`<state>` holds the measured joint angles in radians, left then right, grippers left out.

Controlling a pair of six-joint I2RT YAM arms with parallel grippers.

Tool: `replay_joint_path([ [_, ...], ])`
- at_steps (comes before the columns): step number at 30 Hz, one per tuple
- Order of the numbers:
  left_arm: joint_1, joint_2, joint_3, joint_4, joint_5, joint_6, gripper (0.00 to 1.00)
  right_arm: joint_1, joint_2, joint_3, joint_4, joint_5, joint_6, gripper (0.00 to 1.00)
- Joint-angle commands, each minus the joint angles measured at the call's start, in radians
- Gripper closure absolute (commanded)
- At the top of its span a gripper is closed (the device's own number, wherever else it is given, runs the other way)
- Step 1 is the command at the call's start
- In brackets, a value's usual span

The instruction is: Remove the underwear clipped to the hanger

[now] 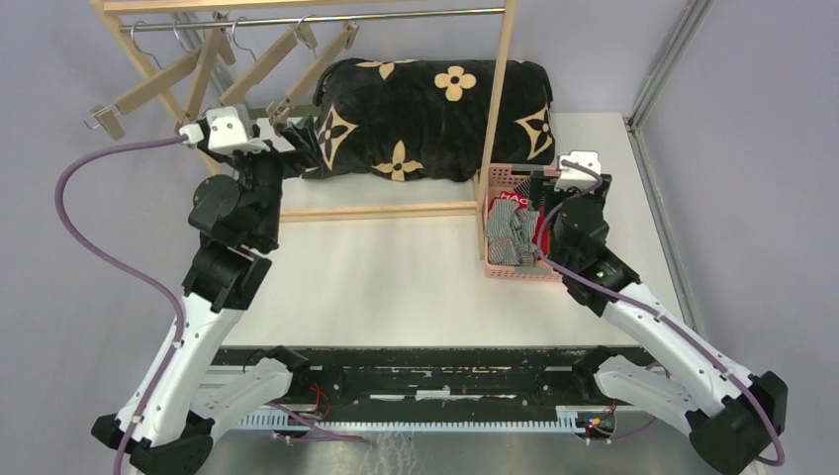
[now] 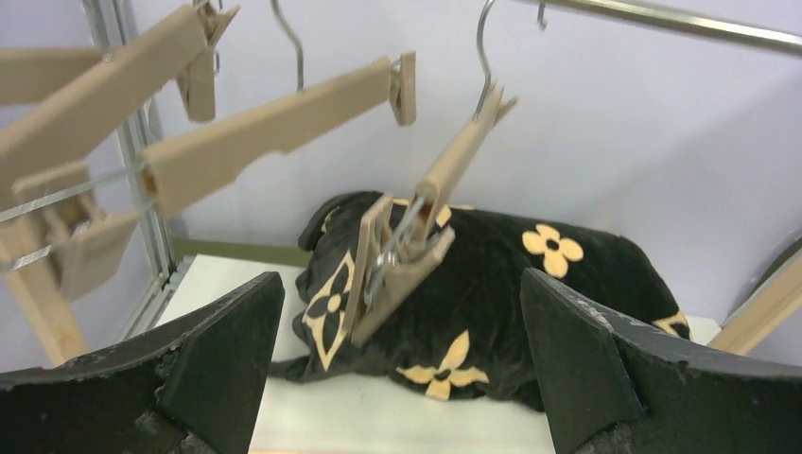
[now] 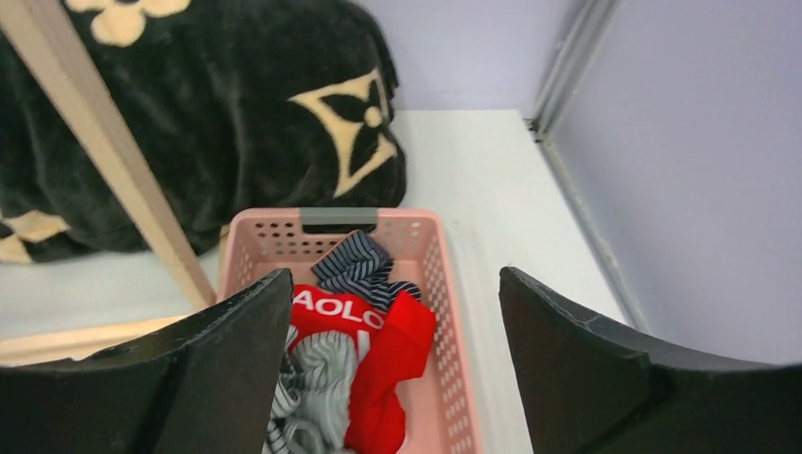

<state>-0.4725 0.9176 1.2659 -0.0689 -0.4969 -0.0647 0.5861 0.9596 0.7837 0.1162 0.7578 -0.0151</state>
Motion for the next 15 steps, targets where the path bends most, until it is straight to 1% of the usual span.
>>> replay_joint_path([
  [1, 0.002, -0.129, -0.100, 0.034, -0.051, 0.013, 0.01, -0.005, -0.102, 0.000, -0.022, 0.142, -0.043, 0.12],
  [6, 0.002, -0.287, -0.215, 0.018, -0.074, -0.016, 0.01, -0.004, -0.238, -0.064, 0.011, 0.157, -0.041, 0.04],
  [8, 0.002, -0.334, -0.235, -0.012, -0.092, -0.035, 0.01, -0.004, -0.259, -0.062, -0.006, 0.182, -0.045, 0.04],
  [12, 0.002, -0.412, -0.277, -0.056, -0.083, -0.078, 0.01, -0.004, -0.281, -0.061, -0.053, 0.211, -0.027, 0.04],
  [15, 0.002, -0.463, -0.311, -0.091, -0.064, -0.101, 0.01, -0.005, -0.302, -0.087, -0.057, 0.229, -0.010, 0.03],
])
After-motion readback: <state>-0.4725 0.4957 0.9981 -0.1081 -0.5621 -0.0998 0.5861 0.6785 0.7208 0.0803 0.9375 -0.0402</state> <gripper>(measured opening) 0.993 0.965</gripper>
